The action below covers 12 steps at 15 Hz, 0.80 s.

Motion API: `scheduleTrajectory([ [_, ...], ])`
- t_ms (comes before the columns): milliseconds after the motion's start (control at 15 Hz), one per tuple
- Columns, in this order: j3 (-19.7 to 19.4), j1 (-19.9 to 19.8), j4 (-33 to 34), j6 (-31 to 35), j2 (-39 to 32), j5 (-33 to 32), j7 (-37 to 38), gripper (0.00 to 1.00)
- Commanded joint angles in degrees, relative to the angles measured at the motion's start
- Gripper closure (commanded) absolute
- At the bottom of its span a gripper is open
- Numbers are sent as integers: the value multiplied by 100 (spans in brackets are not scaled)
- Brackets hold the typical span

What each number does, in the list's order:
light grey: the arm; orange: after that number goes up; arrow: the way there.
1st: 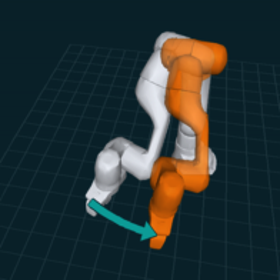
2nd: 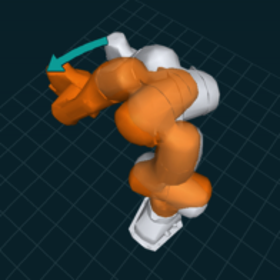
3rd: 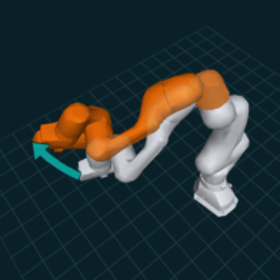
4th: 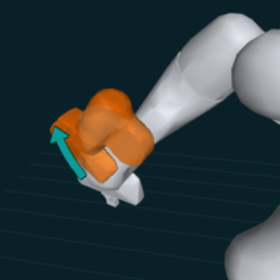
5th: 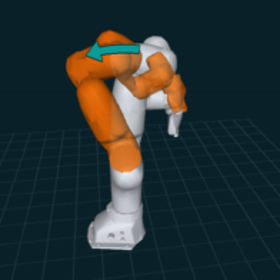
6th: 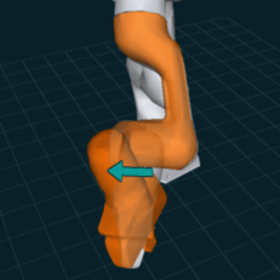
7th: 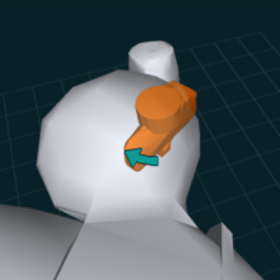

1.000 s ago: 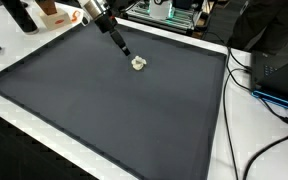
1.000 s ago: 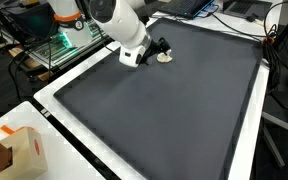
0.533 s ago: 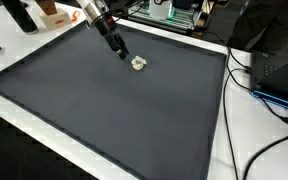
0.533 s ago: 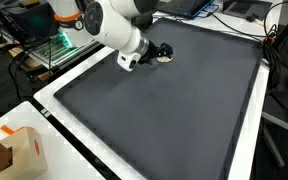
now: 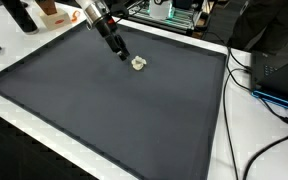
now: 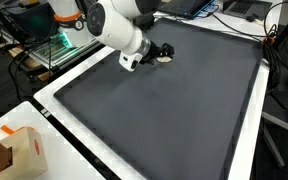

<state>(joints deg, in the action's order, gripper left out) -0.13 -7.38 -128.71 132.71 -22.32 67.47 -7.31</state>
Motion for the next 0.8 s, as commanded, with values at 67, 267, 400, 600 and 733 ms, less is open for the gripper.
scheduleTrajectory([
  [67, -133, 316, 206, 27, -64, -485, 175, 0],
  [267, -222, 557, 408, 96, -69, -1408, 749, 0],
  [400, -328, 764, 617, 114, -89, -2345, 1442, 0],
  [600, -419, 998, 1111, -246, -193, -3759, 2360, 0],
  [733, -362, 1079, 1526, -589, -329, -4620, 2868, 0],
])
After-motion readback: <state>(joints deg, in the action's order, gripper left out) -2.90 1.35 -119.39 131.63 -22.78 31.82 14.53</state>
